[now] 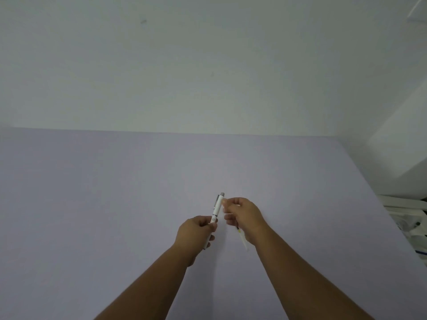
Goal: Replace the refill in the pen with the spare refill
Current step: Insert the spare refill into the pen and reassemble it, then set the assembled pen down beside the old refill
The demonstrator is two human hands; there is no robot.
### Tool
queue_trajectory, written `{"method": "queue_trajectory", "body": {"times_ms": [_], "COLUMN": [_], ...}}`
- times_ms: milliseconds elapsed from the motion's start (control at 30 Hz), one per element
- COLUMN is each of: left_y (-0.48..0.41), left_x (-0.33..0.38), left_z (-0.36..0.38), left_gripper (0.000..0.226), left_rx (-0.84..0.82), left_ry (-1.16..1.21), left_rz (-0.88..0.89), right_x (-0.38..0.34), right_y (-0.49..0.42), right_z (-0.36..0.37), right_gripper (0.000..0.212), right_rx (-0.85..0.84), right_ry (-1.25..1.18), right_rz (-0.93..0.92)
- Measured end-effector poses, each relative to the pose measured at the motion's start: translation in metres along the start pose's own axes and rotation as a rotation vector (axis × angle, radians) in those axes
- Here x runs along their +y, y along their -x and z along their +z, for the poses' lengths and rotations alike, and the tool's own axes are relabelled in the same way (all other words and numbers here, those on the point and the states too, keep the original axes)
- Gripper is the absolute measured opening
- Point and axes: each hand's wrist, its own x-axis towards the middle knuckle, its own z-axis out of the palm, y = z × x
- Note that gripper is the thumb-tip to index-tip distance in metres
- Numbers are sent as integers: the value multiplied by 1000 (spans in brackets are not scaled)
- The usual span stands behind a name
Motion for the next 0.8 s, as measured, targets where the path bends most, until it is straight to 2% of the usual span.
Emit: {"method": "queue_trajectory", "body": {"times_ms": [133,200,267,533,800], "left_y": [-14,-19,-22,-29,-29], "left_x": [-10,-15,-19,-35,-39], "left_z": [4,9,16,30,36], "left_gripper": [18,23,27,12,14], "left_rx": [53,74,105,175,205], "left_ry": [-63,-122,-157,-240,-100], "left_rz": [-1,6,-7,-26,-44], "right_x": [11,21,31,51,53], "right_y": [-9,-8,-5,-3,0], "right_z": [-24,-30,-28,-12,4], "right_gripper": [15,16,17,20,16], "right_rx": [203,179,138,177,146], "right_ry": [433,679,809,829,765], "right_rz": [-59,-35,17,94,82]}}
